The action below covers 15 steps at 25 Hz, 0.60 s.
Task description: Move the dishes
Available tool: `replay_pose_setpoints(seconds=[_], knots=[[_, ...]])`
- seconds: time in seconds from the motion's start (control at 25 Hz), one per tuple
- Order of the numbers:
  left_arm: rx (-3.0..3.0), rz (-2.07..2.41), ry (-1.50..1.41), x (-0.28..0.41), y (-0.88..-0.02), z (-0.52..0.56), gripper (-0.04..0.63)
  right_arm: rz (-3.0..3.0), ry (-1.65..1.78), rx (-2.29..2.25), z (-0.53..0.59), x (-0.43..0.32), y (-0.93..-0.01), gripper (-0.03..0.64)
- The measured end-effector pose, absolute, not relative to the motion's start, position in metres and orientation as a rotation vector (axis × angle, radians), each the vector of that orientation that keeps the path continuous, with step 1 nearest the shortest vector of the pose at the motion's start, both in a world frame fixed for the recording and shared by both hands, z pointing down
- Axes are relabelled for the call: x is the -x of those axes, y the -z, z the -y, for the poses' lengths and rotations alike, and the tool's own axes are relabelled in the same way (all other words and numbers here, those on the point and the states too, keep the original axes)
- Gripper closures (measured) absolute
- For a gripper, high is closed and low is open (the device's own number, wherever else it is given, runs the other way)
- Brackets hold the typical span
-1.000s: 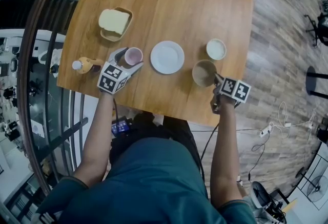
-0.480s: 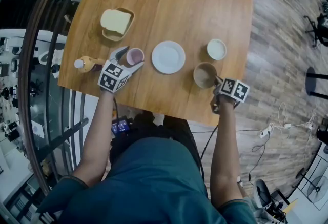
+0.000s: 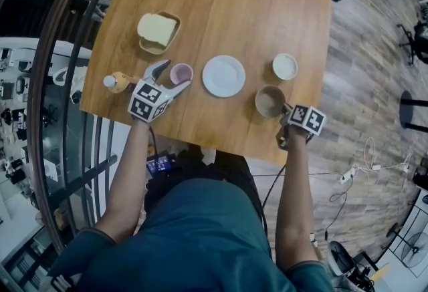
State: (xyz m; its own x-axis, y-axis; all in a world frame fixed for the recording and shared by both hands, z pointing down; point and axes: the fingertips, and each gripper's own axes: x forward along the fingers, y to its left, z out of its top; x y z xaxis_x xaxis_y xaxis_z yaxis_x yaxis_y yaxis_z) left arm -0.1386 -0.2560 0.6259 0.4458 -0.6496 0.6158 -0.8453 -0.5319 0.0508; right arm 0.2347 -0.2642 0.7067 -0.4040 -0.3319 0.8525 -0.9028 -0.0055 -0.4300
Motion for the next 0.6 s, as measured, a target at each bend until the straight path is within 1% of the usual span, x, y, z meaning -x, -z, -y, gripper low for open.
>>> replay_pose_setpoints(seconds=[0.32, 0.6], knots=[[-2.423, 1.305, -0.675, 0.138, -0.581, 0.256, 0.236, 1.758, -1.402, -1.311, 0.261, -0.24, -0.702, 0.588], [-2.469, 1.336, -0.566, 0.148, -0.544, 0.25, 0.274, 1.791, -1.306, -1.381, 0.266, -0.246, -0.685, 0.586]])
